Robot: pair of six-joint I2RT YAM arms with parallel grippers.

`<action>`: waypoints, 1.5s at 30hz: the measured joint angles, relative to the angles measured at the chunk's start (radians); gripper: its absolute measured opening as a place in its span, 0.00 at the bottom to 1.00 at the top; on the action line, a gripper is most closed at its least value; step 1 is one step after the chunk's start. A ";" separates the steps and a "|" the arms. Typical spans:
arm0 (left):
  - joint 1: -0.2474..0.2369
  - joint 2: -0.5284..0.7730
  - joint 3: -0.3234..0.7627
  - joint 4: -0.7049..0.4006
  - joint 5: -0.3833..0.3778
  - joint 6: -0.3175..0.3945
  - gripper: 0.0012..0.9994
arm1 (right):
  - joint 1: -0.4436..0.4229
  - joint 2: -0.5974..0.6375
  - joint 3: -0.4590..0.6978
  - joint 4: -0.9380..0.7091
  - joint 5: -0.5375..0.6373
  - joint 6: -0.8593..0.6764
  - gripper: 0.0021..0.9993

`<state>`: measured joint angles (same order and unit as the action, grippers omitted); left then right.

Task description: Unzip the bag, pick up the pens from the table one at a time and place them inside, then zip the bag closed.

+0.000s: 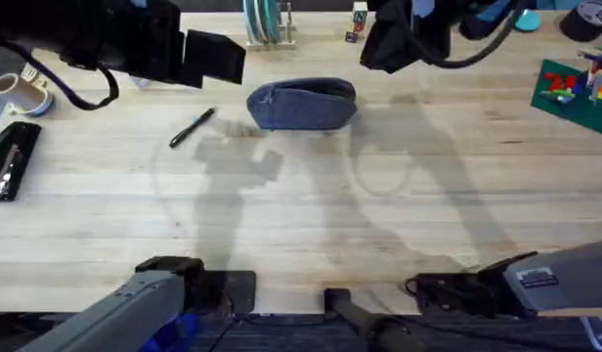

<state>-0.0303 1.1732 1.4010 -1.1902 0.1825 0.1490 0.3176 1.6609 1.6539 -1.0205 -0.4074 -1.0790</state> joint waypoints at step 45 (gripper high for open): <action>0.000 0.002 0.000 0.000 0.000 0.000 1.00 | 0.000 0.352 0.000 0.138 -0.068 -0.056 0.03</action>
<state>-0.0303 1.1752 1.4010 -1.1900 0.1827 0.1488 0.3176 2.0131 1.6539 -0.8829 -0.4751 -1.1353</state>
